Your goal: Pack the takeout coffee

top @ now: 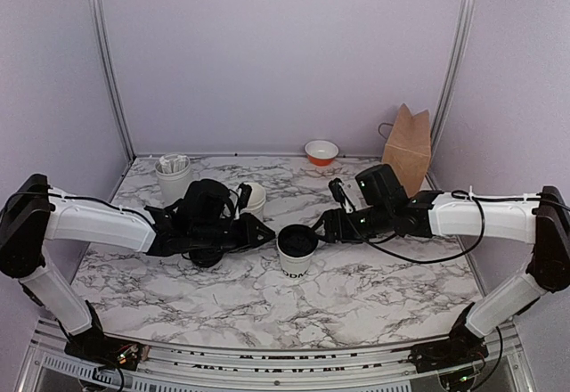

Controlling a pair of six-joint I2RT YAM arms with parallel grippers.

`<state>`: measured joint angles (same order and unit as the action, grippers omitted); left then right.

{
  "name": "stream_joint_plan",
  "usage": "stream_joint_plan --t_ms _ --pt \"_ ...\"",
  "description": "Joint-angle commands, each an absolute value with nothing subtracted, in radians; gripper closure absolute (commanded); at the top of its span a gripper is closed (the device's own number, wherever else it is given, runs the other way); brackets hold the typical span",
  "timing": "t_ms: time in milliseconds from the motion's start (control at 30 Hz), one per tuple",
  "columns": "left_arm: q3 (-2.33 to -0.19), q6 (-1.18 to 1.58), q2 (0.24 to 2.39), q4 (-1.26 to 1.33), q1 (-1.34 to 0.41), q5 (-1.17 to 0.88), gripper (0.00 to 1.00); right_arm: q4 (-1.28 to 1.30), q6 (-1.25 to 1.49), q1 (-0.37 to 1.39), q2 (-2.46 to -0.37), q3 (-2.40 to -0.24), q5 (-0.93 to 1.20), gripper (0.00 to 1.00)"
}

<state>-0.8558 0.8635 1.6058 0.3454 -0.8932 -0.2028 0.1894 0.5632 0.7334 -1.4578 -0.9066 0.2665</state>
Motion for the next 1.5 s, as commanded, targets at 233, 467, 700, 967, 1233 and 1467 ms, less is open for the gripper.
stream_joint_plan --t_ms 233,467,700,967,1233,1467 --pt "-0.956 0.729 1.604 0.095 -0.94 -0.068 0.8 0.21 0.546 0.744 -1.466 -0.969 0.236 0.37" --pt "-0.979 0.716 1.609 0.067 -0.961 -0.047 0.8 0.22 0.541 0.747 -1.478 -0.983 0.233 0.39" --pt "-0.998 0.707 1.602 0.056 -0.97 -0.039 0.8 0.235 0.533 0.749 -1.48 -0.994 0.216 0.4" --pt "-1.034 0.693 1.625 0.027 -0.988 -0.02 0.81 0.24 0.532 0.753 -1.48 -0.998 0.208 0.44" --pt "-1.057 0.68 1.649 0.002 -0.998 0.006 0.81 0.247 0.531 0.756 -1.472 -0.993 0.201 0.46" --pt "-1.067 0.676 1.662 0.002 -1.007 0.014 0.81 0.25 0.532 0.758 -1.468 -0.989 0.197 0.48"
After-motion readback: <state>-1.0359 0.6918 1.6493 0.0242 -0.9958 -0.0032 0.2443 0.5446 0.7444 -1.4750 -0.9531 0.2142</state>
